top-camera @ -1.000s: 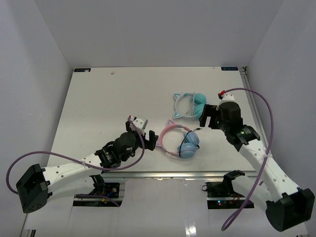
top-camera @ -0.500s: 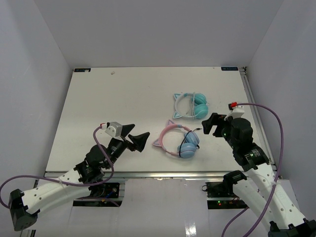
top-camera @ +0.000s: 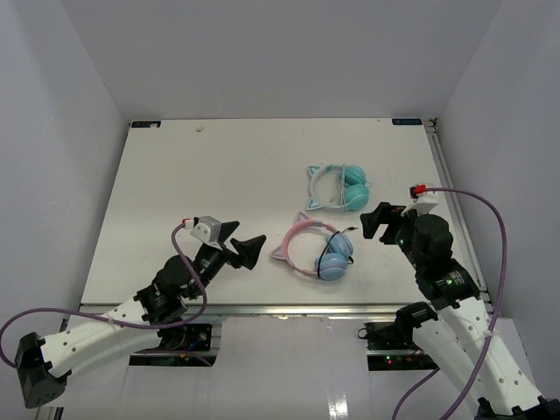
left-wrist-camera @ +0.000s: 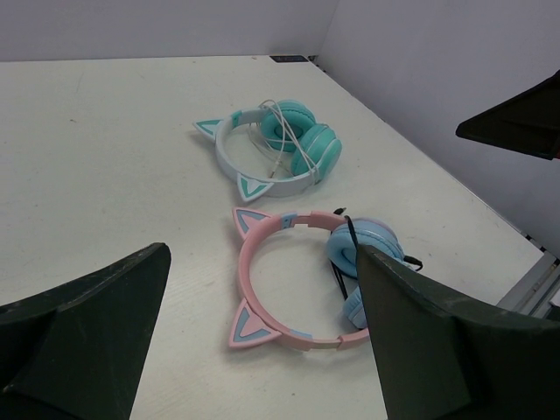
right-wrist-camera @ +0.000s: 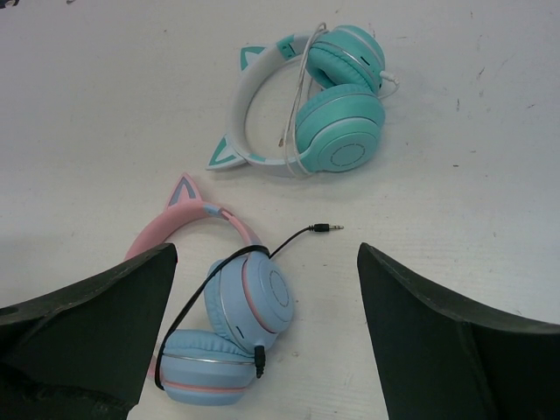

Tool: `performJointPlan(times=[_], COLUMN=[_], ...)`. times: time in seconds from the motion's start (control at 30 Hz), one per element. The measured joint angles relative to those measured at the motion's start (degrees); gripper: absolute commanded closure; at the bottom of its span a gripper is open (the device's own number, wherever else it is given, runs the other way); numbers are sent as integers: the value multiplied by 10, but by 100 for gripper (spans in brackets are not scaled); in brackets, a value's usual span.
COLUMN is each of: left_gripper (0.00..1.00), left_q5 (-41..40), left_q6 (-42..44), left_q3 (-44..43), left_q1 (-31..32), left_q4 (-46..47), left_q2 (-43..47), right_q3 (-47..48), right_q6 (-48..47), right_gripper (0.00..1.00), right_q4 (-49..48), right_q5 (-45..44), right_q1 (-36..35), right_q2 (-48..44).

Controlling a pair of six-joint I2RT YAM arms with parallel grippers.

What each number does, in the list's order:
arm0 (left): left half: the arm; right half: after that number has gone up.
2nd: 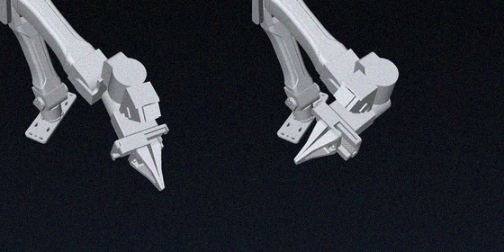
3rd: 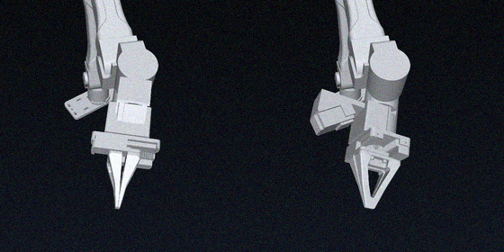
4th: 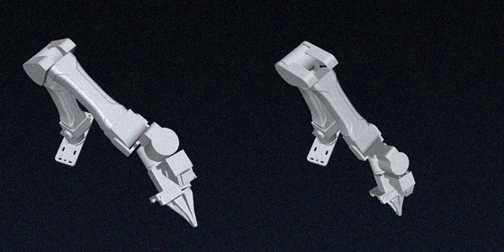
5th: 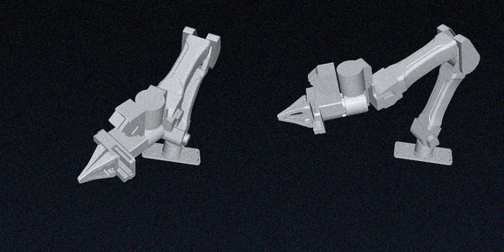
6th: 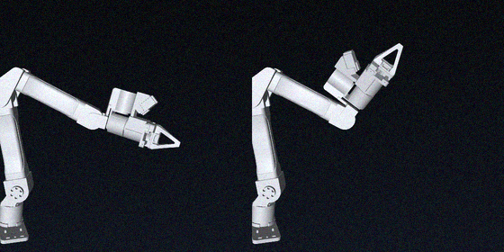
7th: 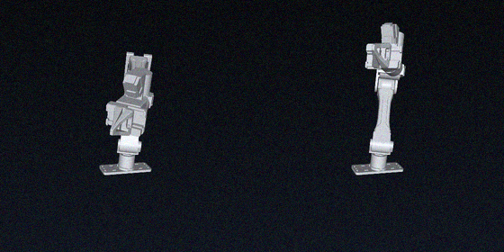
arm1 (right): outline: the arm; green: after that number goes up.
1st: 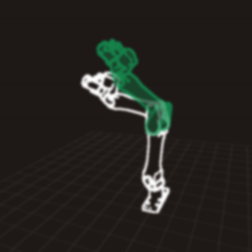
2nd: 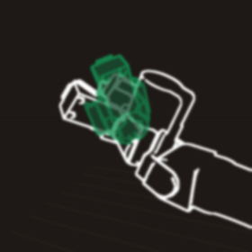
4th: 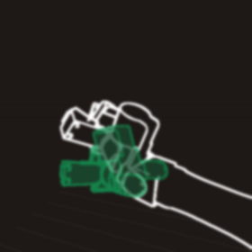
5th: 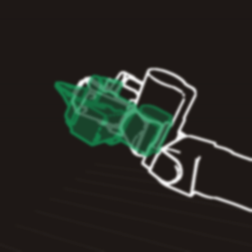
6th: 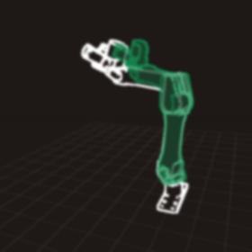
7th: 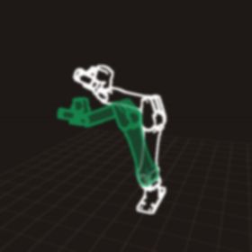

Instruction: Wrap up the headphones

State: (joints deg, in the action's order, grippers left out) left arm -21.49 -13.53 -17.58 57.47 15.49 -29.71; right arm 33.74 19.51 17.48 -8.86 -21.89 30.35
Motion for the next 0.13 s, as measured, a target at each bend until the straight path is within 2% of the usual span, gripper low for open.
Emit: performJointPlan(times=[0.13], left_gripper=[2], left_q5=[-2], left_q6=[1], left_q3=[0], left_q1=[0], left_q4=[0], left_q2=[0], right_q3=[0], right_q6=[0], right_gripper=[10], right_q4=[0], right_q5=[0], right_q1=[0], right_q2=[4])
